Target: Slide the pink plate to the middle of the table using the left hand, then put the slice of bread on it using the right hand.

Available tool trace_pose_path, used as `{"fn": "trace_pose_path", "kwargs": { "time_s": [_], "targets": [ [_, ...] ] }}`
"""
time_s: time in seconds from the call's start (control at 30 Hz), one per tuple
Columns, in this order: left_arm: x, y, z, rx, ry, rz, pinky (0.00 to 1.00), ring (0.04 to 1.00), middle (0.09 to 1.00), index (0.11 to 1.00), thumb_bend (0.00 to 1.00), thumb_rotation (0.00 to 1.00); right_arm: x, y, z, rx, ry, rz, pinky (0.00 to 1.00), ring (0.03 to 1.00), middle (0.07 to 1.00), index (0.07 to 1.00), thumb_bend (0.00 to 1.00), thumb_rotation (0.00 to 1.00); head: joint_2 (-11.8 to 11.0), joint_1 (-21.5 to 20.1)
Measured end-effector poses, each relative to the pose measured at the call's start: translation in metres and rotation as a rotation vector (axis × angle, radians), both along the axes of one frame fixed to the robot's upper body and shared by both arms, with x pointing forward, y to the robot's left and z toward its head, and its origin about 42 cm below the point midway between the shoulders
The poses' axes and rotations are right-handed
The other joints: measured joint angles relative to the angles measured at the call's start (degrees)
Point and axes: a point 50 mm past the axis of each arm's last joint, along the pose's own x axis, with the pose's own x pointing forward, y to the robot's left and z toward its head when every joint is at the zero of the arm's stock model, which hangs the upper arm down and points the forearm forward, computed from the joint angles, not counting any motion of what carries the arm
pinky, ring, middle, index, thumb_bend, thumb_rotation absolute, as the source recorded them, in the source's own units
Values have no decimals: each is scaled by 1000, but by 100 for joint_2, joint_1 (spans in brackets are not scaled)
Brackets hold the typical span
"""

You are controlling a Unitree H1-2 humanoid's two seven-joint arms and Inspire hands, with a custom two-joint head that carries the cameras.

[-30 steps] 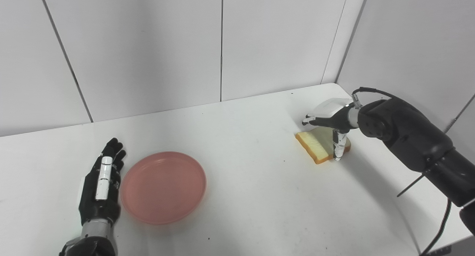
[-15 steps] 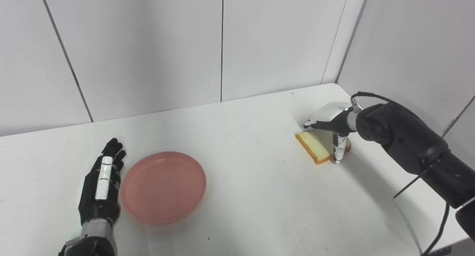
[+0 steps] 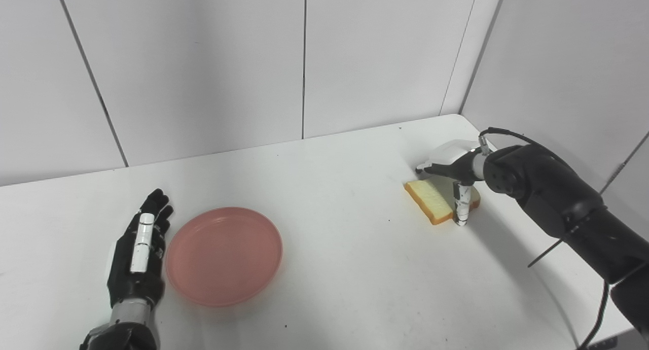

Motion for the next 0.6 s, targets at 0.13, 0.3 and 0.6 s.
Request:
{"fn": "trace_pose_path", "kwargs": {
  "time_s": [0.13, 0.3, 0.6],
  "targets": [
    [-1, -1, 1, 0, 4, -4, 986, 914, 896, 803, 670, 700, 3, -1, 3, 26, -27, -8, 468, 507, 504, 676, 598, 0, 0, 9],
    [-2, 0, 0, -2, 4, 1, 999, 916, 899, 801, 674, 688, 5, -2, -1, 25, -63, 23, 403, 459, 475, 515, 529, 3, 18, 0],
    [-2, 0, 0, -2, 5, 0, 988, 912, 902, 796, 666, 694, 2, -3, -2, 18, -54, 32, 404, 458, 471, 519, 527, 7, 18, -9]
  ]
}}
